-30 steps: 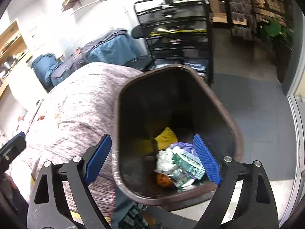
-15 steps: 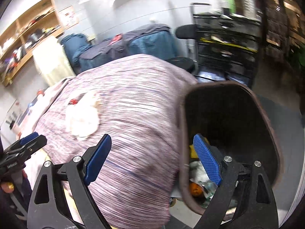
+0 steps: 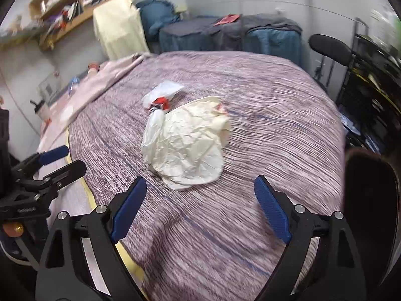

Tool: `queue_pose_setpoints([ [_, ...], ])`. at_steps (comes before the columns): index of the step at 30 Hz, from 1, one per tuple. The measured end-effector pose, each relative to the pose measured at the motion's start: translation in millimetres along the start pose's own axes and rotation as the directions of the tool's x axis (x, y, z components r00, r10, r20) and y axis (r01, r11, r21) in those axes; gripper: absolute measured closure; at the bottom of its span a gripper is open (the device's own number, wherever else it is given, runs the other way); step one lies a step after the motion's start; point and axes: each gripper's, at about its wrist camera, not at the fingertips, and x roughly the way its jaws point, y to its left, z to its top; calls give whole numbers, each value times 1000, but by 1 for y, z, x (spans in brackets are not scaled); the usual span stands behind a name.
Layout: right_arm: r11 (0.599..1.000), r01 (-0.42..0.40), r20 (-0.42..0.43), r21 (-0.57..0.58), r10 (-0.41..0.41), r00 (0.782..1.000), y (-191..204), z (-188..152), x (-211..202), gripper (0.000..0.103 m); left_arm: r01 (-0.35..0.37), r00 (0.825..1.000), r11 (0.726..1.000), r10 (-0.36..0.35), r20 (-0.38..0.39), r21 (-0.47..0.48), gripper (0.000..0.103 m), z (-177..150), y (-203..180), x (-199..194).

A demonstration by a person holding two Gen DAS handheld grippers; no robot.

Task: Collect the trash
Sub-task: 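Move both tools back over the bed toward the cream paper bag, then grasp the cream paper bag with the right gripper while the left grasps the red can bag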

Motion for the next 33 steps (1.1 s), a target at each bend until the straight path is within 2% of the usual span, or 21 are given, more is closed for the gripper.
queue_pose_setpoints([
  [5,995,47,-85,-89,-54,995,13,30,41,16,7,1000,1000,-7,-3,-1,6,0,4,2],
  [12,988,68,-171,-137,-91,981,14,52,89,18,20,1000,1000,-20,-19,-10,6,-1,13,10],
  [15,988,59,-202,-145,-87,975,12,51,100,46,22,999,1000,-23,-25,-14,6,-1,16,13],
  [16,988,56,-200,-143,-85,976,12,51,100,60,24,999,1000,-24,-27,-15,6,-1,16,13],
  [17,989,43,-197,-138,-70,978,11,50,99,67,25,999,1000,-26,-28,-17,6,-1,17,14],
  [18,991,33,-189,-134,-58,980,9,50,96,79,29,999,999,-29,-31,-21,6,-1,18,15],
  [19,991,32,-178,-128,-54,982,8,49,93,84,34,999,999,-35,-34,-25,6,0,19,16],
  [25,993,82,-77,-87,-89,993,1,39,55,89,51,998,998,-52,-37,-25,6,4,18,20],
  [33,987,160,42,-7,-160,986,-23,19,-3,89,121,991,991,-124,-55,-64,6,20,8,33],
])
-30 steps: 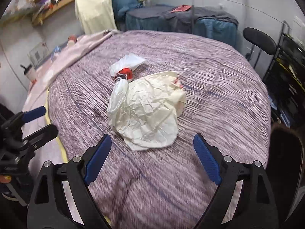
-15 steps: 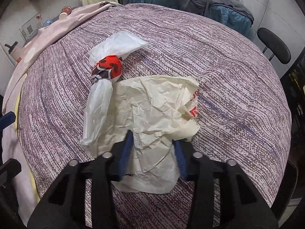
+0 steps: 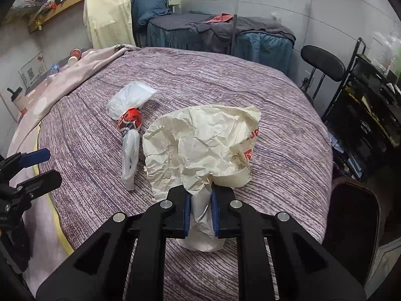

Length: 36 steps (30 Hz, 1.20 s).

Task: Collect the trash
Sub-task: 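Grasp the cream paper bag with the right gripper while the left grasps the red can bag, then carry the paper bag and can bag to the brown bin and release both inside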

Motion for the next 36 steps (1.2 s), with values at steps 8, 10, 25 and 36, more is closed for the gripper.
queue_pose_setpoints([
  [8,998,-18,57,67,15,998,-18,-15,-36,89,4,999,1000,-4,-48,9,12,25,-18,32],
  [10,997,-14,67,71,9,998,-20,-18,-41,89,-6,998,1000,7,-68,23,17,31,-23,42],
  [25,985,-37,110,167,19,994,-49,-50,-72,89,-114,978,989,129,-163,96,33,55,-44,108],
  [36,972,-53,123,229,25,992,-67,-67,-82,89,-154,975,980,172,-143,126,71,59,-53,109],
])
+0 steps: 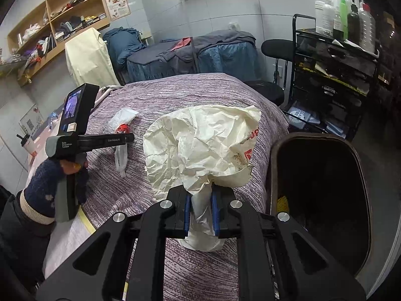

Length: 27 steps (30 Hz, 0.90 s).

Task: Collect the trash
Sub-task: 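Carry the paper bag and can bag to the brown bin and release both inside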

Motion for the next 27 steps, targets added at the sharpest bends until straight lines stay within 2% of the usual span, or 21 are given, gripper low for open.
queue_pose_setpoints([
  [7,999,-7,13,41,6,1000,-15,-5,-7,89,39,999,999,-38,35,-26,72,-14,3,-22],
  [14,998,-11,26,68,10,1000,-24,-10,-14,89,76,993,997,-74,96,-20,72,-37,-4,-60],
  [22,994,-2,54,108,-4,999,-40,-17,-31,89,147,977,989,-149,151,28,72,-62,-35,-100],
  [27,988,29,71,150,-40,997,-59,-26,-44,89,200,964,977,-209,162,72,72,-73,-62,-115],
])
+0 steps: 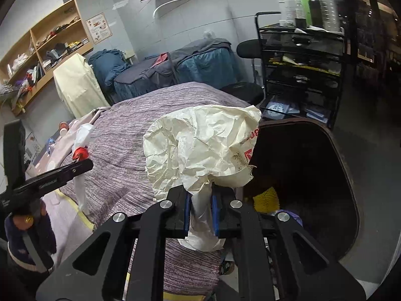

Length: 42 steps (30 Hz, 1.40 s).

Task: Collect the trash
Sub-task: 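Carry the paper bag and can bag to the brown bin and release both inside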

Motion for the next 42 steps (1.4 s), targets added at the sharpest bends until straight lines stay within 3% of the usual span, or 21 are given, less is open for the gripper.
queue_pose_setpoints([
  [9,986,124,9,112,-125,992,-61,-9,-12,89,89,996,993,-89,-1,77,72,-6,-54,-2],
  [17,955,212,-83,206,-199,976,-119,-30,15,88,145,989,980,-141,-34,135,72,-11,-97,11],
  [18,952,222,-99,209,-205,974,-123,-34,21,82,153,988,978,-149,-41,142,72,-12,-103,13],
  [21,933,273,-140,233,-246,959,-137,-50,36,44,168,986,971,-161,-53,171,72,-13,-121,19],
  [22,930,280,-149,240,-250,957,-140,-54,39,42,173,985,968,-164,-59,181,72,-14,-126,22],
  [26,923,297,-151,245,-266,952,-145,-64,36,41,186,982,959,-171,-85,214,72,-16,-143,30],
  [38,899,322,-15,297,-333,943,-151,-58,-19,40,234,968,932,-195,-159,276,72,-17,-190,62],
  [42,884,342,16,317,-366,930,-156,-54,-33,31,249,961,926,-199,-193,284,72,-20,-202,75],
])
